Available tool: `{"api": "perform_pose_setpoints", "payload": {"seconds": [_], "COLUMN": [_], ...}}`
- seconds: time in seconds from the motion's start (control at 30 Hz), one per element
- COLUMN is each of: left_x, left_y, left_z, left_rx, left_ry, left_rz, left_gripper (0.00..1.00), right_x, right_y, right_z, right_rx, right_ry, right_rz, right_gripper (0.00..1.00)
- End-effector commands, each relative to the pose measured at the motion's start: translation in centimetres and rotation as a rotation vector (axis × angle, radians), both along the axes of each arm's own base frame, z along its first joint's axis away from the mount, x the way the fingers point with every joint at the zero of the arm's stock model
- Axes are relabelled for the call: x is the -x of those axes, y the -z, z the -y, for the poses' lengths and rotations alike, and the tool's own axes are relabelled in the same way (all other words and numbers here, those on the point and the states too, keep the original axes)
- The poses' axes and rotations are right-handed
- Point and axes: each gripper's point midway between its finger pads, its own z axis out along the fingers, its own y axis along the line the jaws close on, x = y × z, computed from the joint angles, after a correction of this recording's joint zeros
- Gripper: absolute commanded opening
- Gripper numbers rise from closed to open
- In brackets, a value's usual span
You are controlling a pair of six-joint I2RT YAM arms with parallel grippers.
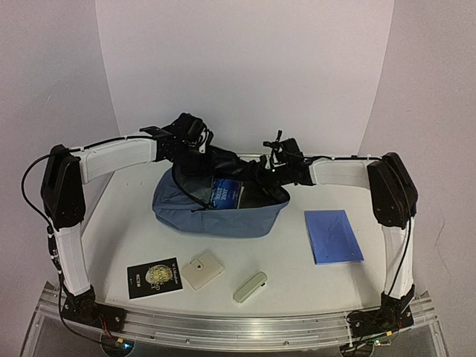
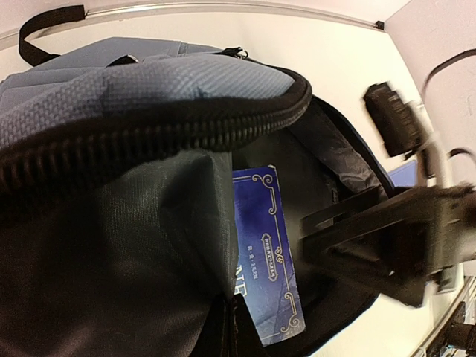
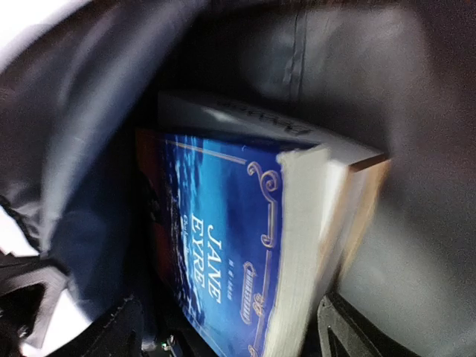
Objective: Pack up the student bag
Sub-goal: Place the book in the student bag.
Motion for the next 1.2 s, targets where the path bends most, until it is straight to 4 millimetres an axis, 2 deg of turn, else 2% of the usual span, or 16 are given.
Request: {"api": "perform_pose_setpoints", "payload": {"seconds": [0.0,0.17,0.27,0.37,0.47,0.6,0.7,0.87,0.93,1.0,1.03,1.17], "left_x": [-1.0,-1.0,-1.1,-1.2,-1.2,-1.3,-1.5,-1.9,-2.0,-1.9,-1.9,-1.7], "left_y": [-4.6,-4.3,-4.3,-4.2,-3.9,-3.3,-2.8,-1.4,-0.3,0.9,1.4,3.3], "left_z": [0.7,0.8,0.8,0.8,0.9,0.8,0.2,-1.5,-2.5,-3.4,-3.7,-4.4], "left_rx": [0.095,0.094,0.093,0.091,0.092,0.086,0.084,0.103,0.109,0.129,0.14,0.158], "left_ry": [0.004,0.006,0.008,0.007,0.007,-0.001,-0.017,-0.061,-0.087,-0.104,-0.109,-0.109], "left_rz": [0.107,0.102,0.105,0.104,0.096,0.089,0.072,0.025,-0.006,-0.039,-0.051,-0.087], "left_gripper": [0.0,0.0,0.0,0.0,0.0,0.0,0.0,0.01,0.05,0.16,0.25,0.57], "right_x": [1.0,1.9,2.3,2.6,2.6,1.4,1.1,1.7,2.0,2.4,2.5,1.6], "right_y": [-4.6,-2.5,-1.7,-0.8,-0.3,-2.0,-4.3,-7.6,-9.1,-10.2,-10.3,-10.4], "right_z": [1.1,0.6,-0.6,-2.6,-4.7,-7.0,-7.2,-5.0,-3.5,-1.6,-0.5,5.6], "right_rx": [0.023,0.035,0.032,0.02,-0.014,-0.087,-0.117,-0.137,-0.142,-0.141,-0.134,-0.074], "right_ry": [-0.045,-0.081,-0.107,-0.141,-0.166,-0.202,-0.232,-0.266,-0.277,-0.281,-0.278,-0.216], "right_rz": [0.111,0.069,0.053,0.039,0.02,0.059,0.118,0.188,0.223,0.246,0.253,0.284], "right_gripper": [0.82,0.62,0.57,0.51,0.49,0.48,0.48,0.56,0.62,0.68,0.71,0.78]}}
